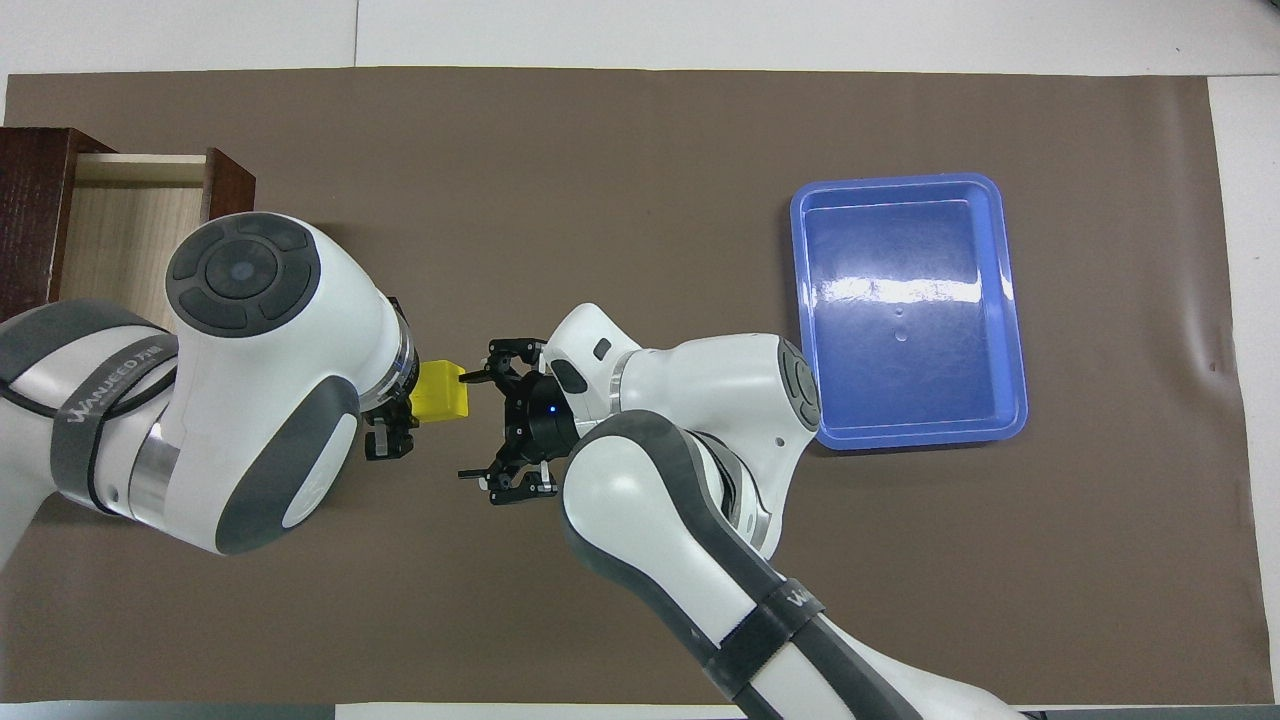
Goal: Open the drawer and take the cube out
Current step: 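Carry the cube to the right gripper while the right gripper closes on it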
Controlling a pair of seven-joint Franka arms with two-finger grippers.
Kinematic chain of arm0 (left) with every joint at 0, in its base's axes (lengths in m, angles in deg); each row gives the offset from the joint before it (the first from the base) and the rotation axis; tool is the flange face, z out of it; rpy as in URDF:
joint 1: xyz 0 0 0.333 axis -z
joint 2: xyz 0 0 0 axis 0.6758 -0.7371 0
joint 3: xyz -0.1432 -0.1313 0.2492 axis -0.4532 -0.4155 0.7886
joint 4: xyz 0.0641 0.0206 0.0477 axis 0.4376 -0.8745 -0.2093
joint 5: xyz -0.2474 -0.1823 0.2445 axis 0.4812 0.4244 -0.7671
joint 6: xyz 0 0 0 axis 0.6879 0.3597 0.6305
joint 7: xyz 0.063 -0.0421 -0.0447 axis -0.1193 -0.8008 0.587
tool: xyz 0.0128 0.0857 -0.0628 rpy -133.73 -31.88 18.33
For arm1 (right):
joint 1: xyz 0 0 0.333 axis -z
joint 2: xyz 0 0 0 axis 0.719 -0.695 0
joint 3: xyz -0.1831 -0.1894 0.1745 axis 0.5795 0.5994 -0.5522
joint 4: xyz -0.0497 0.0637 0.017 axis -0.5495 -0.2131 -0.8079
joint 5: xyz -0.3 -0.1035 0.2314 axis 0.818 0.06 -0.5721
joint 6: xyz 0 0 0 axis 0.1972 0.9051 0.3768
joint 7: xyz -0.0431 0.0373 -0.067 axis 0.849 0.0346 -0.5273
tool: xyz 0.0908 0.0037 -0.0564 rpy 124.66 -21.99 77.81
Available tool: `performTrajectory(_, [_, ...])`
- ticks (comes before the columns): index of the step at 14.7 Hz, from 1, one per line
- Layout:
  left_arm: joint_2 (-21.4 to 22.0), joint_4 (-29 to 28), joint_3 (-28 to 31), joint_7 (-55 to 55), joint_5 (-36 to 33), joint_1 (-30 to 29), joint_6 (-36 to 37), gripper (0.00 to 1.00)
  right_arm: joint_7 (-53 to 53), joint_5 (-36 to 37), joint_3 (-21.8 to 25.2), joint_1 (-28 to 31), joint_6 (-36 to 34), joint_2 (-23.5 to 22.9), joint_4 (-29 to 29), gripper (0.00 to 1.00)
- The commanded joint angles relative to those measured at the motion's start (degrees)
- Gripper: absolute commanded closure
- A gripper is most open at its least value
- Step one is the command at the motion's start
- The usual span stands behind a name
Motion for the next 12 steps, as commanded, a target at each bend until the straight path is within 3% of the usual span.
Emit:
performTrajectory(1, [2.4,-2.7,0.8,1.1,1.6,1.2,-1.6,1.0,2.5,2.8,-0.1,0.0,1.4,-1.3,-1.8,0.0])
performTrajectory(12, [2.5,-2.8,0.7,1.1,3.5,1.9,-1.8,1.0,6.4,3.4,-0.1,-0.2,4.7,-2.4,-3.9,0.0])
